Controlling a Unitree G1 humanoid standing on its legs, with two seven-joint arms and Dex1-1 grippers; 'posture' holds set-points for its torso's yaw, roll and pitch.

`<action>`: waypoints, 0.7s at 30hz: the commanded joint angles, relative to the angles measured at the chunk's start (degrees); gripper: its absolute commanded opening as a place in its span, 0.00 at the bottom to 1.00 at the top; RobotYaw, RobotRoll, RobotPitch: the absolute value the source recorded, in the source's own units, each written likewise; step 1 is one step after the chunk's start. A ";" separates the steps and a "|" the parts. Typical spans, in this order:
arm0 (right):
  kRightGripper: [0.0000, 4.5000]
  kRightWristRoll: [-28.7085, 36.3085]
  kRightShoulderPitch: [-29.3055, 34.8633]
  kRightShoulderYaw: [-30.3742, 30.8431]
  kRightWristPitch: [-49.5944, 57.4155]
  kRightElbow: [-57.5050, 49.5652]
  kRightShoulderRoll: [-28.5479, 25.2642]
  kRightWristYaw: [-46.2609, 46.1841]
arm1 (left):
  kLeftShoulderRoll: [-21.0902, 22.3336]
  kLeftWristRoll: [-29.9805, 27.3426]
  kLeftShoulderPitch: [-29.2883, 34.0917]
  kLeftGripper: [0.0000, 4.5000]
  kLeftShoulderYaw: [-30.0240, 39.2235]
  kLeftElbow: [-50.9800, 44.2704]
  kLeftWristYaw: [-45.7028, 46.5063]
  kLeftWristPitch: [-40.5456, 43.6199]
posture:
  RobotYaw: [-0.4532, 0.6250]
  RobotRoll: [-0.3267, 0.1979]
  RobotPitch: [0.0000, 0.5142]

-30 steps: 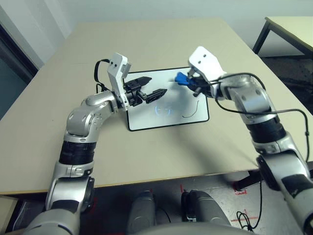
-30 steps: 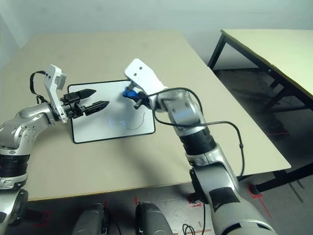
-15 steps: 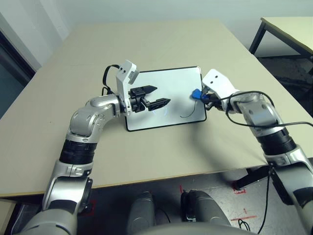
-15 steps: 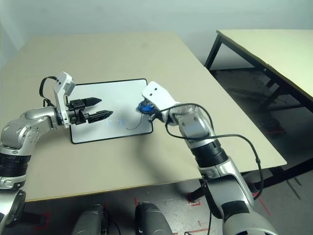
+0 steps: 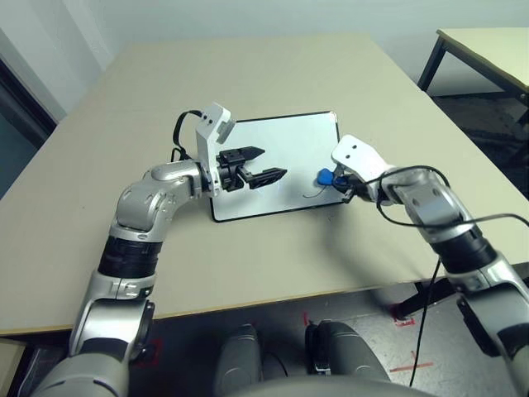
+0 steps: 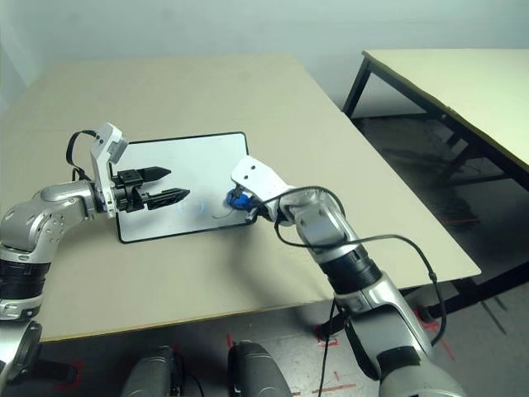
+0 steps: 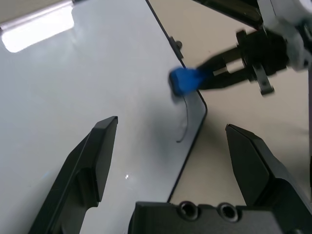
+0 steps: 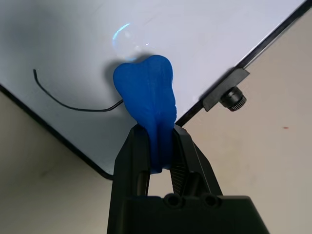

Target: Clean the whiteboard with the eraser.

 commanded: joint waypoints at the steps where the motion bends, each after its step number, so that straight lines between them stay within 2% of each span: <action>1: 0.13 -1.51 1.40 1.38 1.34 1.10 -1.81 0.02 | 1.53 -0.27 1.18 1.00 -1.64 -1.32 -1.35 1.87 | 0.39 0.62 0.15; 8: 0.13 -0.76 7.59 6.47 6.97 -8.03 -5.88 3.54 | 2.15 -0.19 1.80 1.00 -2.51 -2.20 -2.15 2.59 | 0.38 0.62 0.15; 12: 0.13 -0.37 8.81 6.99 8.63 -10.82 -7.02 3.94 | 2.00 -0.12 1.68 1.00 -2.81 -2.23 -2.31 2.51 | 0.38 0.62 0.15; 16: 0.13 -0.10 7.24 5.17 8.43 -10.52 -6.01 2.87 | 1.82 -0.17 1.80 1.00 -3.37 -2.55 -2.36 2.58 | 0.38 0.62 0.16; 21: 0.13 0.29 1.61 1.68 7.84 -8.23 -3.21 0.78 | 2.06 0.21 2.31 1.00 -4.47 -2.81 -2.76 2.45 | 0.37 0.62 0.16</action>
